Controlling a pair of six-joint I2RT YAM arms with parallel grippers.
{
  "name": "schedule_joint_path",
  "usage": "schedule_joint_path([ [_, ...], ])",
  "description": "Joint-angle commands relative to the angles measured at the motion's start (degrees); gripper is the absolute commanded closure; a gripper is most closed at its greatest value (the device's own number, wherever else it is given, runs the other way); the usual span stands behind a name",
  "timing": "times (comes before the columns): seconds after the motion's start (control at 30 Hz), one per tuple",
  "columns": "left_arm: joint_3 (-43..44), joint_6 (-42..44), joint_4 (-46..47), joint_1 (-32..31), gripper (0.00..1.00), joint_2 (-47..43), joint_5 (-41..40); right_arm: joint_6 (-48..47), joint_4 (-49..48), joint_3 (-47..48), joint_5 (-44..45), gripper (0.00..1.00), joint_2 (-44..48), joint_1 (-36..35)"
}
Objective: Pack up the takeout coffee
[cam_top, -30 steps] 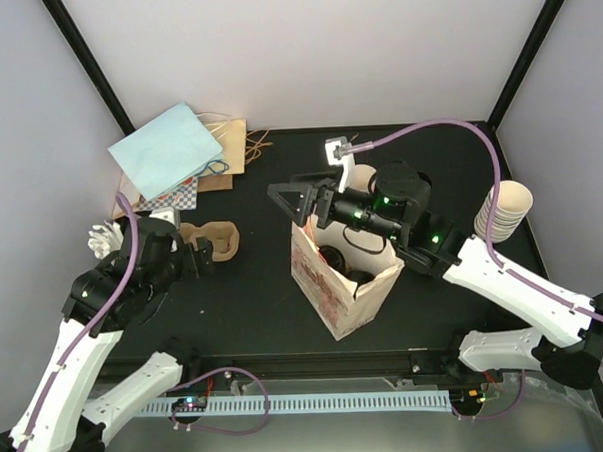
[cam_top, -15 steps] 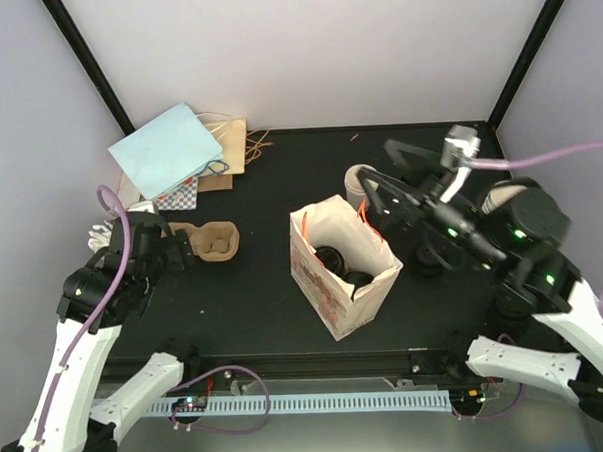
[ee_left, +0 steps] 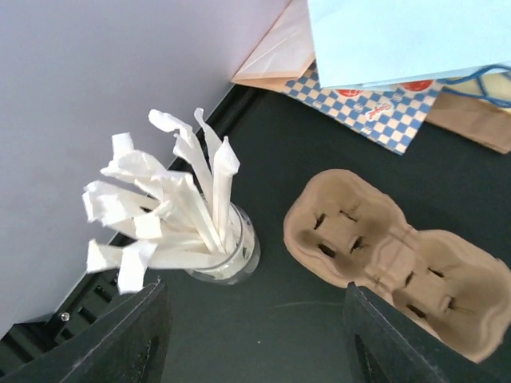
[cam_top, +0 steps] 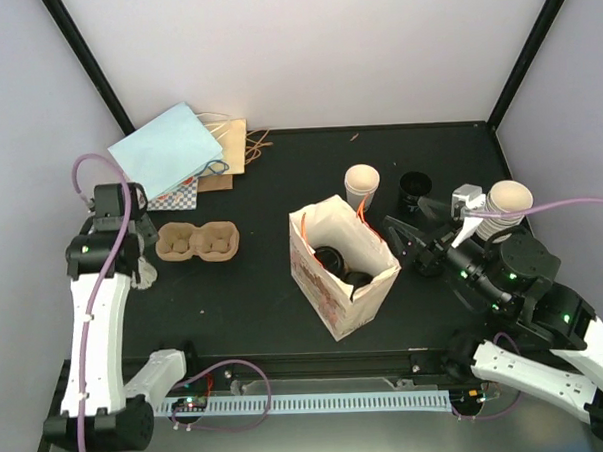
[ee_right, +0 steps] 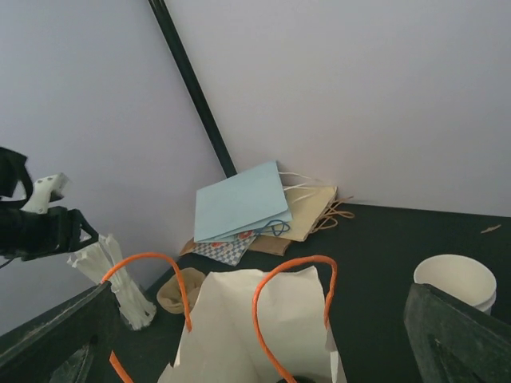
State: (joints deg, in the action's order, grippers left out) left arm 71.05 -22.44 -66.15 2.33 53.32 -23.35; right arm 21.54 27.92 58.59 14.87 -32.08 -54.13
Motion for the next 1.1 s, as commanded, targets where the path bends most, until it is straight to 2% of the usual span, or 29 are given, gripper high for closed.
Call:
schedule_joint_path([
  [0.0,1.55,0.77,3.75,2.00,0.41,5.56,-1.37,1.12,2.11,-0.76,0.81,0.00,1.63,-0.10],
  [0.2,4.10,0.17,5.73,3.66,0.55,12.98,-3.96,0.94,1.09,-2.39,-0.17,0.00,2.37,-0.10],
  [0.37,6.11,-1.28,5.79,5.34,0.62,18.22,-4.41,0.29,0.12,-4.58,0.43,0.00,3.73,-0.10],
  [0.77,8.17,-5.60,0.19,6.76,0.62,23.36,-11.61,-3.58,0.34,-6.20,1.30,0.00,4.99,-0.10],
  [1.07,4.54,-4.46,2.70,7.67,0.63,21.30,-9.91,-4.97,-0.06,-6.47,0.56,0.00,4.52,-0.10],
])
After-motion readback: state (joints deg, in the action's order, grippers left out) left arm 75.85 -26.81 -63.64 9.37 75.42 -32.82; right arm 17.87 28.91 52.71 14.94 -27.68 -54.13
